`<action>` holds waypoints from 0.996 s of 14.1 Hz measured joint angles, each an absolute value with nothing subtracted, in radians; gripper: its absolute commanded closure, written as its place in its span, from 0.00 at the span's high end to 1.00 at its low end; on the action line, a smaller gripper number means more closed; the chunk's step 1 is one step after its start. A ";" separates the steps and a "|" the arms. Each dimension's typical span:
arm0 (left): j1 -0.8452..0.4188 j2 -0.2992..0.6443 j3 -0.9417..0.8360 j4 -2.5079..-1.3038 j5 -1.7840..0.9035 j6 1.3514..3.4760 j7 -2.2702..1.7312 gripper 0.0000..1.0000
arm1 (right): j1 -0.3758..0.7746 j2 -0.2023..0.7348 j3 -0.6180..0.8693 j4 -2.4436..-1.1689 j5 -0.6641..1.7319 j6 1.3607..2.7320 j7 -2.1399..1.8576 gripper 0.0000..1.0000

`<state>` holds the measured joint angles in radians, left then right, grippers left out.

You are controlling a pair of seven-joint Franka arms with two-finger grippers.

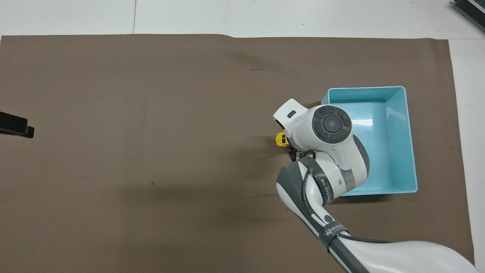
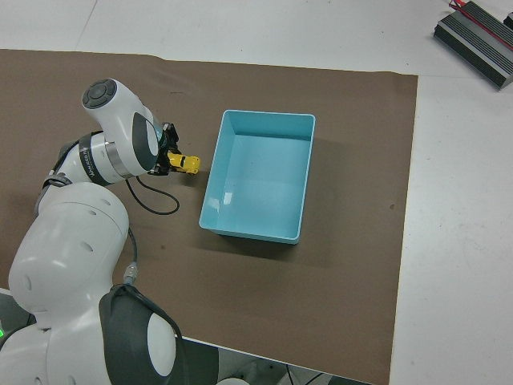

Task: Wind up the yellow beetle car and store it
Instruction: 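Grasp the yellow car with the right gripper and lift it, then lower the car into the blue bin and open the right gripper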

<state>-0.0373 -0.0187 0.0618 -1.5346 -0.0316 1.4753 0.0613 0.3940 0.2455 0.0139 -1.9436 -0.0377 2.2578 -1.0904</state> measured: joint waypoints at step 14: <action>-0.036 -0.019 0.061 -1.535 -0.032 1.475 0.061 1.00 | 0.227 0.155 -0.008 -1.821 -0.053 1.914 -1.301 0.00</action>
